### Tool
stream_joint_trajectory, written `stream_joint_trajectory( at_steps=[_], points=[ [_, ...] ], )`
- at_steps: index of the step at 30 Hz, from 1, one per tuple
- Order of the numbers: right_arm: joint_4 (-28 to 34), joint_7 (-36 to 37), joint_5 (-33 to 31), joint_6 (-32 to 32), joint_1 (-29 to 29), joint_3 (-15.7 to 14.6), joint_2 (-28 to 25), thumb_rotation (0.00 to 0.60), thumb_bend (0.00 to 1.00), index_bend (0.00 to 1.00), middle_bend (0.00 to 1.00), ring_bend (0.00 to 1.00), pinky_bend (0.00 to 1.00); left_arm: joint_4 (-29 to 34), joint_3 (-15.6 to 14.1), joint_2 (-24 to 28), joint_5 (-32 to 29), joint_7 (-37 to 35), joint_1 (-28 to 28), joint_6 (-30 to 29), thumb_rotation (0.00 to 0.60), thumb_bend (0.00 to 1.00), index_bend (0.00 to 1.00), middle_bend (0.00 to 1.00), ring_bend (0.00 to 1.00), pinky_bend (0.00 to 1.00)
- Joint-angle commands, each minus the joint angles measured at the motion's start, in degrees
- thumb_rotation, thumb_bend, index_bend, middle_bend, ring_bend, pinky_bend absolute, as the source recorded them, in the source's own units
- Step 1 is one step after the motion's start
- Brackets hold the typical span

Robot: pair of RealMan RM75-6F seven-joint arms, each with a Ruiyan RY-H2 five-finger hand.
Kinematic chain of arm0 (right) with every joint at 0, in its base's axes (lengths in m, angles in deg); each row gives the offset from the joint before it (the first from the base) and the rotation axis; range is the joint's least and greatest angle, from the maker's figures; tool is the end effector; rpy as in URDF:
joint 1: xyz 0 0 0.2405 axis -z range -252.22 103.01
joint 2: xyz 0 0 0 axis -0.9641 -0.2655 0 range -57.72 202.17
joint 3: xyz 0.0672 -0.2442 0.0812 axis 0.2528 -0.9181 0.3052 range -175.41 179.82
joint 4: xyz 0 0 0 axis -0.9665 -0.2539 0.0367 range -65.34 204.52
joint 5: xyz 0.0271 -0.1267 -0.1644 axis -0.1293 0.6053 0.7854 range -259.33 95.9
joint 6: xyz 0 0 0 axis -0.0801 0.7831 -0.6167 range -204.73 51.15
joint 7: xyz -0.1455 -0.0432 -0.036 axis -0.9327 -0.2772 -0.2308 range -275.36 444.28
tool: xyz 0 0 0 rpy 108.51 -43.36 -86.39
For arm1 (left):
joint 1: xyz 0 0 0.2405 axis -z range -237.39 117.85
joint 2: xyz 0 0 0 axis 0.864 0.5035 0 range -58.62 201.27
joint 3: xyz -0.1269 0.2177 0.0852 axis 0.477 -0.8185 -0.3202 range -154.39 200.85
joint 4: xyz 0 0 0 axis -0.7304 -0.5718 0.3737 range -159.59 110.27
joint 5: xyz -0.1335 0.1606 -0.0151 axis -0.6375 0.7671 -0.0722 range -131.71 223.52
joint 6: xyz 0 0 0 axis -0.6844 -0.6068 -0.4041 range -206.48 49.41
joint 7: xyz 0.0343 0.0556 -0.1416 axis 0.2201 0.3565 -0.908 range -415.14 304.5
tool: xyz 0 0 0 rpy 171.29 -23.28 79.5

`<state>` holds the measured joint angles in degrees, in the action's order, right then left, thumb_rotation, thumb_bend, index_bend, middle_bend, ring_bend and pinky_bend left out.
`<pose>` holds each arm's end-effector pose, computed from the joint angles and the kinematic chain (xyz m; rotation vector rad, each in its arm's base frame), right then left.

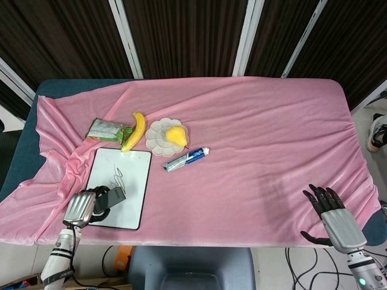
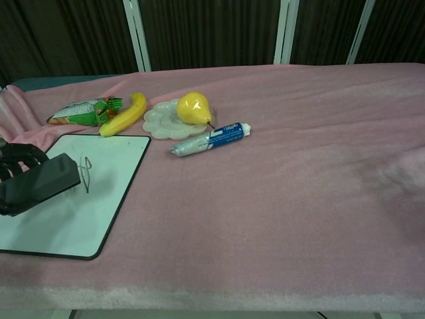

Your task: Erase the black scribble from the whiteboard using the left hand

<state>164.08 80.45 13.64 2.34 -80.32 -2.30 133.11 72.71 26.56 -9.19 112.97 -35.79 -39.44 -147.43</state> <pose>-0.3094 -0.1651 0.1371 1.6914 -0.9191 0.7747 -0.2552 0.2539 0.0292 -1.5788 -1.1493 -0.7981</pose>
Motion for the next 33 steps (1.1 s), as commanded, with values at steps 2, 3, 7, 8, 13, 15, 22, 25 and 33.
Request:
stream_joint_trajectory(
  at_steps=[2,3,7,8,13,15,22,25,33],
  points=[
    [0.0,-0.2,0.1,-0.2,-0.1,-0.1,0.1,0.6,0.34,0.0,0.0,0.0,0.03,1.2,0.2,-2.0,-1.7,7.2,0.9,-0.3,0.6,0.69,0.68,0.75,0.6,0.4],
    [0.0,-0.2,0.0,-0.4,-0.2,-0.1,0.1,0.6,0.34,0.0,0.0,0.0,0.03,1.4,0.4,-2.5,-2.3,8.7,1.3,-0.4,0.6,0.69,0.68,0.76,0.6,0.4],
    [0.0,-0.3,-0.3,-0.6,-0.3,0.0,0.2,0.6,0.34,0.0,0.0,0.0,0.03,1.9,1.2,-4.5,-4.8,15.1,2.9,-0.9,0.6,0.7,0.68,0.76,0.6,0.4],
    [0.0,-0.4,-0.3,-0.6,-0.3,0.0,0.2,0.6,0.34,0.0,0.0,0.0,0.03,1.8,1.7,-5.1,-5.8,16.9,3.4,-1.0,0.6,0.7,0.68,0.77,0.6,0.39],
    [0.1,-0.2,-0.3,-0.6,-0.3,0.0,0.1,0.6,0.34,0.0,0.0,0.0,0.03,1.1,4.2,-7.3,-11.9,22.7,5.9,-0.9,0.6,0.7,0.68,0.77,0.6,0.39],
    [0.1,-0.1,-0.4,-0.6,-0.3,0.0,0.0,0.6,0.34,0.0,0.0,0.0,0.03,0.8,5.0,-7.9,-14.5,24.2,6.8,-0.6,0.6,0.7,0.69,0.77,0.6,0.39],
    [0.2,0.0,-0.5,-0.7,-0.4,0.1,-0.1,0.6,0.34,0.0,0.0,0.0,0.03,-0.8,6.4,-9.2,-21.4,27.2,9.3,0.5,0.6,0.7,0.69,0.77,0.6,0.39],
    [0.2,0.0,-0.6,-0.6,-0.4,0.1,-0.1,0.6,0.34,0.0,0.0,0.0,0.03,-1.9,6.7,-9.6,-23.3,27.5,10.2,1.0,0.6,0.7,0.69,0.77,0.6,0.39],
    [0.2,0.0,-0.6,-0.6,-0.4,0.1,-0.1,0.6,0.34,0.0,0.0,0.0,0.03,-5.3,7.9,-10.5,-27.3,26.7,12.1,1.8,0.6,0.7,0.69,0.77,0.6,0.39]
  ],
)
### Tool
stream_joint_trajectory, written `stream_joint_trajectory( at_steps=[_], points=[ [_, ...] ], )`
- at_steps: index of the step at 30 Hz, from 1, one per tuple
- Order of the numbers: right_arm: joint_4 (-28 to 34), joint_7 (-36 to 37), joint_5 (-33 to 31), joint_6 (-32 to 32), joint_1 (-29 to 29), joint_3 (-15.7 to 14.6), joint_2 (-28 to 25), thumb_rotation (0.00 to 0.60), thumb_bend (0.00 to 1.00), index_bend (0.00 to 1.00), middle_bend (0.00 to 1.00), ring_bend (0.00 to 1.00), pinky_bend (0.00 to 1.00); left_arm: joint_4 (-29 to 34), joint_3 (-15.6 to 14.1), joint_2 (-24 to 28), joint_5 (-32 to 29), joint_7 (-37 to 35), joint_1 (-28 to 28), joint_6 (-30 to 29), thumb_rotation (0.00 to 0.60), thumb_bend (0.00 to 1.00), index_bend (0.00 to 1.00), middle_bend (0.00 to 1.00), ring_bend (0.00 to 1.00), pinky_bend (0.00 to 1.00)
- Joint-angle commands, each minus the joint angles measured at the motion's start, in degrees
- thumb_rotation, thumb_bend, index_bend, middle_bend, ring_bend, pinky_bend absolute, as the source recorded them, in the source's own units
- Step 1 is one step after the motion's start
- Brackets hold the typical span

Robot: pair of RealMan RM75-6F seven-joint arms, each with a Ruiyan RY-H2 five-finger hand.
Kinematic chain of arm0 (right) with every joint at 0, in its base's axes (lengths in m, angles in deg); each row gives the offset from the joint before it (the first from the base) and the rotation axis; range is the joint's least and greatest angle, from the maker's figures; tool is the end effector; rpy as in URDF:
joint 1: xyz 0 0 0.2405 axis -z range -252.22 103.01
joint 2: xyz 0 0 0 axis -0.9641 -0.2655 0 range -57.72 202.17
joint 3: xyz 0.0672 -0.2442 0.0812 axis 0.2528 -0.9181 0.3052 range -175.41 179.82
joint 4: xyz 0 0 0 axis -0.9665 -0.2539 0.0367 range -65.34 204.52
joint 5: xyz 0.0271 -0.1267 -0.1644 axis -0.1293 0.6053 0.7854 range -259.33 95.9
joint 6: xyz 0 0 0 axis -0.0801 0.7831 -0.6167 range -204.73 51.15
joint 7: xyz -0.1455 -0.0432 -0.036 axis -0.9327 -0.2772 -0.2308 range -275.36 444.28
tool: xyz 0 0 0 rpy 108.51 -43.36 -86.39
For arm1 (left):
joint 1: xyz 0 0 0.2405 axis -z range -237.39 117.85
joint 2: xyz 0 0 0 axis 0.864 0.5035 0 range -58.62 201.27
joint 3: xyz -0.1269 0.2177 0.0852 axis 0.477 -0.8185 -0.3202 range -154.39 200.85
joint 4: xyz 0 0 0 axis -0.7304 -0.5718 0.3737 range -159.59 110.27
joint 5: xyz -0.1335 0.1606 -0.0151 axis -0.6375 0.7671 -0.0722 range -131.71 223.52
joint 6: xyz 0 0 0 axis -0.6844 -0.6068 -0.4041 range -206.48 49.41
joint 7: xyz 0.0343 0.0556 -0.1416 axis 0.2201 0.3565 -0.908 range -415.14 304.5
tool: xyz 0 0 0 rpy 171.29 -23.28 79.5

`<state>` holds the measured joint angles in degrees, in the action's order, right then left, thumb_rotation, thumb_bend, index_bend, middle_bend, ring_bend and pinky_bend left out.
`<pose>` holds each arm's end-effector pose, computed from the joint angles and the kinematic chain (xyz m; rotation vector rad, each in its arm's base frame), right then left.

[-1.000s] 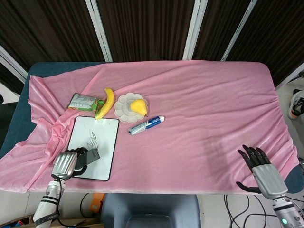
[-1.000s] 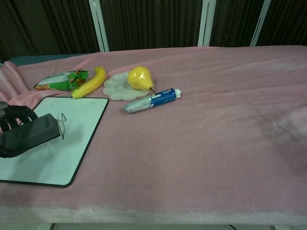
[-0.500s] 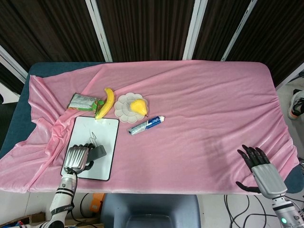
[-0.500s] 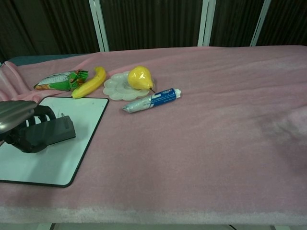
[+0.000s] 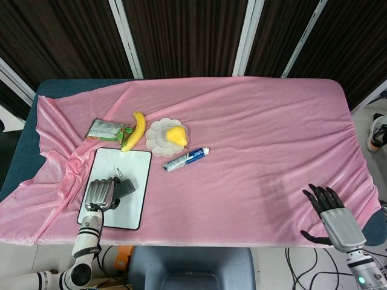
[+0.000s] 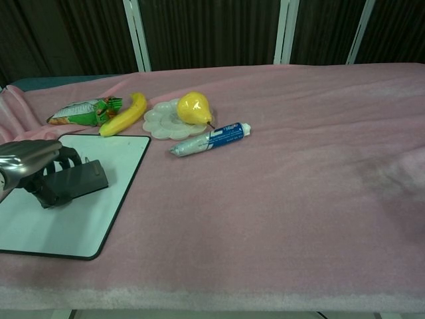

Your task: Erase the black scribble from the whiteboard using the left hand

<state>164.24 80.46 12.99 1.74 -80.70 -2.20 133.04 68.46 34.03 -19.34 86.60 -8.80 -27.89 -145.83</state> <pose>-0.3100 -0.1674 0.1368 1.6900 -0.9262 0.7684 -0.2276 0.3107 -0.0163 -1.5901 -1.0713 -0.4912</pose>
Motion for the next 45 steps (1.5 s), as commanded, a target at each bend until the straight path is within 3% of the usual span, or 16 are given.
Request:
stream_joint_trajectory(
  at_steps=[1,17,22,34,40,45],
  points=[
    [0.0,0.0,0.0,0.0,0.0,0.0,0.0,0.6,0.34,0.0,0.0,0.0,0.03,-1.5,0.7,-0.4,-1.4,-0.5,0.8,0.3,0.6,0.7,0.69,0.77,0.6,0.39],
    [0.0,-0.1,-0.1,0.2,0.1,0.0,0.0,0.6,0.34,0.0,0.0,0.0,0.03,-13.4,6.5,-3.5,-12.7,-3.3,7.1,5.7,0.6,0.69,0.69,0.77,0.6,0.39],
    [0.0,0.0,-0.2,0.2,0.1,0.1,0.0,0.6,0.34,0.0,0.0,0.0,0.03,-15.2,6.9,-4.1,-13.4,-3.5,7.7,5.7,0.6,0.69,0.69,0.77,0.6,0.39],
    [0.1,-0.5,-0.8,0.1,0.1,0.3,0.0,0.6,0.34,0.0,0.0,0.0,0.03,-28.4,9.1,-7.7,-15.7,-3.8,10.9,6.1,0.6,0.69,0.69,0.77,0.6,0.39],
    [0.1,-0.6,-0.8,0.0,0.1,0.2,-0.1,0.6,0.34,0.0,0.0,0.0,0.03,-27.4,9.0,-7.1,-17.0,-2.8,10.7,6.8,0.6,0.69,0.69,0.77,0.6,0.39],
    [0.1,-0.4,-0.6,0.2,0.2,0.2,-0.1,0.6,0.34,0.0,0.0,0.0,0.03,-17.2,8.1,-2.4,-19.7,-1.7,9.3,8.6,0.6,0.69,0.69,0.77,0.6,0.39]
  ],
)
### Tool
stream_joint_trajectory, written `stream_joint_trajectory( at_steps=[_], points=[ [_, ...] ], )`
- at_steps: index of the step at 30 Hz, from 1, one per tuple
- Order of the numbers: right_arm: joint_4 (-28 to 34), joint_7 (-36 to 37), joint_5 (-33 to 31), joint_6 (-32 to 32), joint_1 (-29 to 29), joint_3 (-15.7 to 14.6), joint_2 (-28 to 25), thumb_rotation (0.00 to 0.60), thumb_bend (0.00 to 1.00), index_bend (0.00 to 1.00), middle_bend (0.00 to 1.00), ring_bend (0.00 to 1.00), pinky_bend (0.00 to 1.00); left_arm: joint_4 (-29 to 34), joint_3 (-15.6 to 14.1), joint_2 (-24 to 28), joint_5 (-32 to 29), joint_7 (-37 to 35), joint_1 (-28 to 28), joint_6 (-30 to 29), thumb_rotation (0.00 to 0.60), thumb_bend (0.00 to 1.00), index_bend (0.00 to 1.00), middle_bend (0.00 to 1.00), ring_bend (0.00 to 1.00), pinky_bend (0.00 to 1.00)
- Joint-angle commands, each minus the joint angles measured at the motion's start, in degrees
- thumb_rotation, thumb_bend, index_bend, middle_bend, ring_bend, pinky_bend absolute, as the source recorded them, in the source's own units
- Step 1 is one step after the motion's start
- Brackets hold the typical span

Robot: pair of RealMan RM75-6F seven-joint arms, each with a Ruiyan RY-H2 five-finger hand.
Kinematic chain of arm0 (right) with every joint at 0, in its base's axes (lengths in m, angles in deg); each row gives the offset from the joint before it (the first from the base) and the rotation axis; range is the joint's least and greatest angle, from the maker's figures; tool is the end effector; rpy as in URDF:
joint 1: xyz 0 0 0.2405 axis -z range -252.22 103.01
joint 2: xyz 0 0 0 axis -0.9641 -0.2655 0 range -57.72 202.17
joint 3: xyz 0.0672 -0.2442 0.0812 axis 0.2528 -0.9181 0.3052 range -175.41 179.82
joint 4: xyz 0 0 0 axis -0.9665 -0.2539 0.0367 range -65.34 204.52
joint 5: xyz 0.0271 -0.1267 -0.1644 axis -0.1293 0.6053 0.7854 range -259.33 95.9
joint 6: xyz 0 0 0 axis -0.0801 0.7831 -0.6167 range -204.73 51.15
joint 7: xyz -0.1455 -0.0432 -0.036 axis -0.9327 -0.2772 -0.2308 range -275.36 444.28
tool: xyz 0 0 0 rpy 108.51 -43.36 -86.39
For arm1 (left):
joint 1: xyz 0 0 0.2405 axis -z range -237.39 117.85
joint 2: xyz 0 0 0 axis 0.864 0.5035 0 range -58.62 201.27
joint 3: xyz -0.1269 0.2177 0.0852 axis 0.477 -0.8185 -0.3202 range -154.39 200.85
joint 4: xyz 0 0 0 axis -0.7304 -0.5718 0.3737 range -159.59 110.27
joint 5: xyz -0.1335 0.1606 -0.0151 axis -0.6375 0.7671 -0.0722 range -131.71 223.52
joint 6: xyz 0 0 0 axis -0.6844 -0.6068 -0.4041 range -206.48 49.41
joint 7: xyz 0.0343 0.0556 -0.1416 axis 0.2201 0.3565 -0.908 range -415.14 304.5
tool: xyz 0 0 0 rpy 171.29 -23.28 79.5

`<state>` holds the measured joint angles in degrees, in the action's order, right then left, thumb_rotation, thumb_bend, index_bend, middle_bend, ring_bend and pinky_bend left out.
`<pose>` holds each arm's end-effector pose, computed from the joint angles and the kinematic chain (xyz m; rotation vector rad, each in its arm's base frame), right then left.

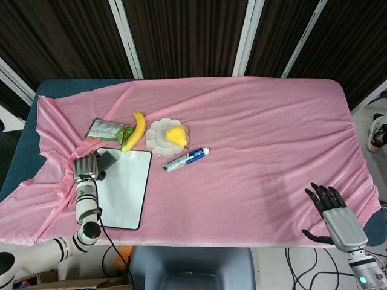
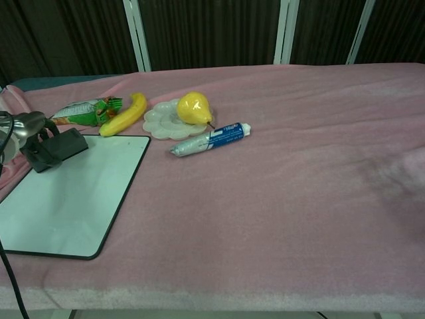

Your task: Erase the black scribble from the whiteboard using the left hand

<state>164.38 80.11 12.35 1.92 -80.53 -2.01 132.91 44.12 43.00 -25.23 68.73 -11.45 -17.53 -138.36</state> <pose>-0.3112 -0.1677 0.1388 1.6769 -0.9237 0.7617 -0.2574 0.4021 -0.0061 -1.2989 -1.1761 -0.4311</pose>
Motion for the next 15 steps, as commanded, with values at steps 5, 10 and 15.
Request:
stream_joint_trajectory(
  at_steps=[5,10,15],
  points=[
    [-0.1,-0.3,0.1,-0.1,0.0,-0.1,0.1,0.6,0.34,0.0,0.0,0.0,0.03,17.6,-3.9,7.7,0.5,0.8,-2.8,-0.9,0.6,0.69,0.69,0.77,0.6,0.39],
    [0.0,-0.4,0.2,0.1,0.1,-0.1,0.2,0.6,0.34,0.0,0.0,0.0,0.03,26.2,-7.8,11.2,4.9,-0.4,-4.8,-3.0,0.6,0.69,0.69,0.77,0.59,0.39],
    [0.1,-0.6,0.2,0.0,0.1,-0.1,0.2,0.6,0.34,0.0,0.0,0.0,0.03,34.6,-11.7,14.9,12.5,-2.9,-7.1,-5.0,0.6,0.7,0.69,0.77,0.59,0.39]
  ],
)
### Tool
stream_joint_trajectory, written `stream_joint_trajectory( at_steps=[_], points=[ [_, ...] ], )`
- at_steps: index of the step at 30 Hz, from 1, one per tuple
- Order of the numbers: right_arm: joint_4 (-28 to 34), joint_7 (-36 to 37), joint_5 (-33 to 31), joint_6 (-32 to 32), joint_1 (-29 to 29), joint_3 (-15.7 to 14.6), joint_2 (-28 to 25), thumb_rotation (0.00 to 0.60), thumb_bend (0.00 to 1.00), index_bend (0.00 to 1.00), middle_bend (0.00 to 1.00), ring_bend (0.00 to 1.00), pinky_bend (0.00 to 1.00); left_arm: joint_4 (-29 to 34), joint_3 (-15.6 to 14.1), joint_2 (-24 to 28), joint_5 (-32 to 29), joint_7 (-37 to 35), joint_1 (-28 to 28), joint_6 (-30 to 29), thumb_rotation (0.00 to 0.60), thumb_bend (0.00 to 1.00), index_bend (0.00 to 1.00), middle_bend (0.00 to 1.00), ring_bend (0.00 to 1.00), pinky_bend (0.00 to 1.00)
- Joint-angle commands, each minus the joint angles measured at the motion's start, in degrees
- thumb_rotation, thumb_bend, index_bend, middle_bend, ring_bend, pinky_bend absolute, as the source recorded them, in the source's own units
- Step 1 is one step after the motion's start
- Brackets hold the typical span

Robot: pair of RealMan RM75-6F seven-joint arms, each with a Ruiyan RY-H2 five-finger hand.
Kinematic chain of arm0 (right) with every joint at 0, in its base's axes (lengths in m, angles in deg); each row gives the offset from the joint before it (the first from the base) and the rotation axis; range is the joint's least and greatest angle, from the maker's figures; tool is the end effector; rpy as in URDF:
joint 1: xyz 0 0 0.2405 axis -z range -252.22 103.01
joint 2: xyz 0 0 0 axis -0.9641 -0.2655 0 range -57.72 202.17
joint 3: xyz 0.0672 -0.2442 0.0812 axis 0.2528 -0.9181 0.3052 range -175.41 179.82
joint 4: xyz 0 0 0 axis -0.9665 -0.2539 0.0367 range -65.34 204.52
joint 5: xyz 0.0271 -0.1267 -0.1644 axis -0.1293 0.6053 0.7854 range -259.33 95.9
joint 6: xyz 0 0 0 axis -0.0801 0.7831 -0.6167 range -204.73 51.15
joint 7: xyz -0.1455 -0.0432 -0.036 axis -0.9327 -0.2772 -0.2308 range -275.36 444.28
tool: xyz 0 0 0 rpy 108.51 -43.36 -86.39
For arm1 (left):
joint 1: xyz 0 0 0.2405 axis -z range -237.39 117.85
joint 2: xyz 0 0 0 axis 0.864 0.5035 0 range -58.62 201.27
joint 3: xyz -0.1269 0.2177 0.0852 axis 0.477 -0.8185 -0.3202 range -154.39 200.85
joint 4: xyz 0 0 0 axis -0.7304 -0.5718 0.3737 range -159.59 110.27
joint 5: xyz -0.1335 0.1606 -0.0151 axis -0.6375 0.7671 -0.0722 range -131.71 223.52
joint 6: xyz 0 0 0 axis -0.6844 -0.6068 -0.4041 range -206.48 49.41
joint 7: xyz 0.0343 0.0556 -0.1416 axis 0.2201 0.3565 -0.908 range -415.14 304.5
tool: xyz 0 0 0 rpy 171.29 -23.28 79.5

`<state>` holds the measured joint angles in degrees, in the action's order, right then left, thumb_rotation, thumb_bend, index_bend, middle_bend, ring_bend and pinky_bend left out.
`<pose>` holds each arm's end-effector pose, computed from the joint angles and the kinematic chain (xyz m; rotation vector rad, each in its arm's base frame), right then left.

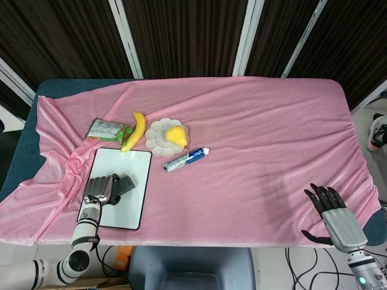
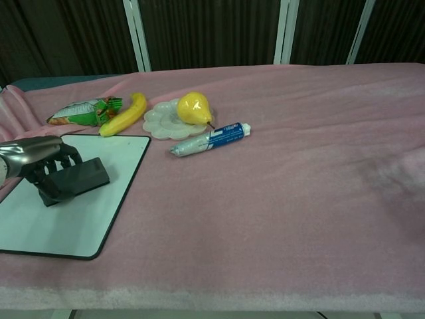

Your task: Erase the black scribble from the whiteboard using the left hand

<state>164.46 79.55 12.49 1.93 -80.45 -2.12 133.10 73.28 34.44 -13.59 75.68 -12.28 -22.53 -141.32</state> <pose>-0.3106 -0.1667 0.1372 1.6817 -0.9198 0.7582 -0.2187 0.3229 -0.0033 -1.5914 -1.2330 -0.4780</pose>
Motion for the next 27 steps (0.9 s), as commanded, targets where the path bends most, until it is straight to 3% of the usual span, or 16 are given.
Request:
stream_joint_trajectory(
  at_steps=[1,4,7,12,19,22,27],
  points=[
    [0.0,-0.1,0.1,0.0,0.0,0.0,0.0,0.6,0.34,0.0,0.0,0.0,0.03,6.7,-3.6,3.9,7.3,-2.8,-2.6,-2.7,0.6,0.7,0.69,0.77,0.59,0.39],
    [0.0,-0.1,0.1,-0.1,0.0,-0.1,0.0,0.6,0.34,0.0,0.0,0.0,0.03,9.4,-3.4,5.7,12.4,-5.9,-4.0,-5.3,0.6,0.69,0.68,0.77,0.59,0.39],
    [0.1,0.1,0.3,0.0,0.0,-0.2,-0.1,0.6,0.34,0.0,0.0,0.0,0.03,8.2,-1.2,7.1,13.7,-9.3,-4.5,-7.1,0.6,0.69,0.68,0.77,0.59,0.39],
    [0.0,0.8,0.6,0.3,0.1,-0.3,-0.3,0.6,0.34,0.0,0.0,0.0,0.03,-4.7,3.3,7.7,8.6,-13.7,-3.2,-3.5,0.6,0.67,0.67,0.71,0.56,0.34],
    [0.1,0.1,0.5,-0.2,0.0,-0.3,-0.1,0.6,0.34,0.0,0.0,0.0,0.03,-25.9,4.5,1.9,2.6,-17.9,-1.6,5.5,0.6,0.56,0.58,0.5,0.4,0.27],
    [0.1,0.1,0.4,0.0,0.0,-0.3,-0.1,0.6,0.34,0.0,0.0,0.0,0.03,-29.6,4.3,0.9,1.4,-18.7,-1.3,9.3,0.6,0.51,0.55,0.45,0.35,0.26],
    [0.0,0.0,0.3,-0.3,-0.1,-0.2,-0.1,0.6,0.34,0.0,0.0,0.0,0.03,-32.1,3.5,0.1,1.9,-19.7,-1.4,12.0,0.6,0.45,0.41,0.37,0.31,0.25]
  ],
)
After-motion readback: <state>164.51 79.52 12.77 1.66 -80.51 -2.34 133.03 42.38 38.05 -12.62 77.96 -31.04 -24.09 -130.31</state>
